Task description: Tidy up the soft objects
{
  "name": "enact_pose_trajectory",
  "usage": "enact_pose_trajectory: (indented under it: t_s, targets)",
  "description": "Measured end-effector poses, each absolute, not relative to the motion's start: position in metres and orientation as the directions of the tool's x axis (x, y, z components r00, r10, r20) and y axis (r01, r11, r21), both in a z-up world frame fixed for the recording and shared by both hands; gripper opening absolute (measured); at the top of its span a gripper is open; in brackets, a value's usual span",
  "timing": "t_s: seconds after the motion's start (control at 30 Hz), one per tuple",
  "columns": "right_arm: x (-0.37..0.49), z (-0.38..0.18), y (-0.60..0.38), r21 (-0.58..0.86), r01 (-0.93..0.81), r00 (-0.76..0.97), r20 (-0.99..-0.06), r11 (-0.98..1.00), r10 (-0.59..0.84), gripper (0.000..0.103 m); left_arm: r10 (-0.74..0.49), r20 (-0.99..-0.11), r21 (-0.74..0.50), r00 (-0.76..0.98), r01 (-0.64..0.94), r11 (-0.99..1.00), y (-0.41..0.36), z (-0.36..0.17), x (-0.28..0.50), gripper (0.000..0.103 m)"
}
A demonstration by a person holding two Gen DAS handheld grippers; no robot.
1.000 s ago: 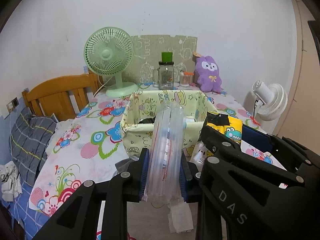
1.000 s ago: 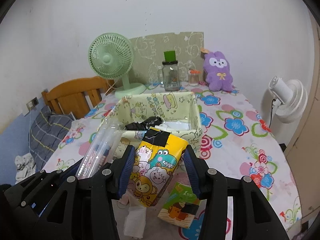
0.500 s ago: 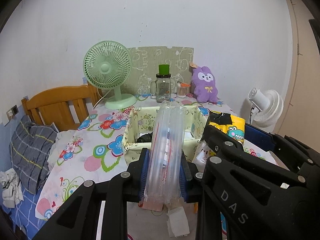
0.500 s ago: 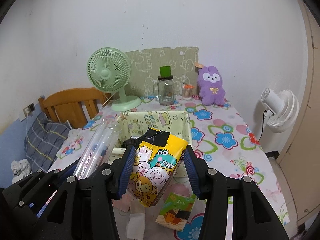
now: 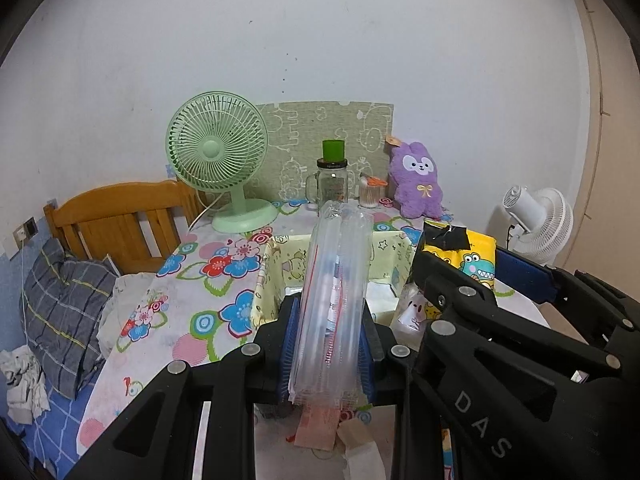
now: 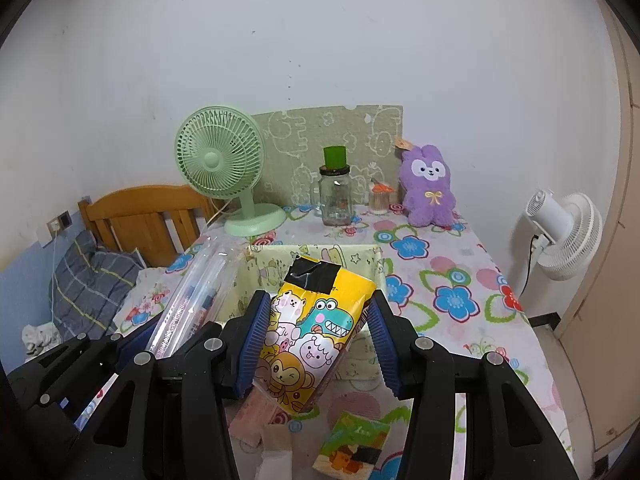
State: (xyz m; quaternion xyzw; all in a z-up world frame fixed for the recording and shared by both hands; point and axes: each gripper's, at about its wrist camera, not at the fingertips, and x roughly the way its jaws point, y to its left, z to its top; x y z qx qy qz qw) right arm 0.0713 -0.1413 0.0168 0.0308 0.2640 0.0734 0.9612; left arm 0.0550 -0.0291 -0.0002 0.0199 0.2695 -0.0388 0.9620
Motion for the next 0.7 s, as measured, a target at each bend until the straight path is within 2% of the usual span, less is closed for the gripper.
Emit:
enact_pose_trajectory:
  t_s: [0.7]
  targets:
    - [0.128,0.012,-0.138,0.096,-0.151,0.833,-0.523,0.984,0.179,0.053,-0.059,-0.537,0.024,0.841,0.086,0.996,-0.029,-0.003,0.115,0.027]
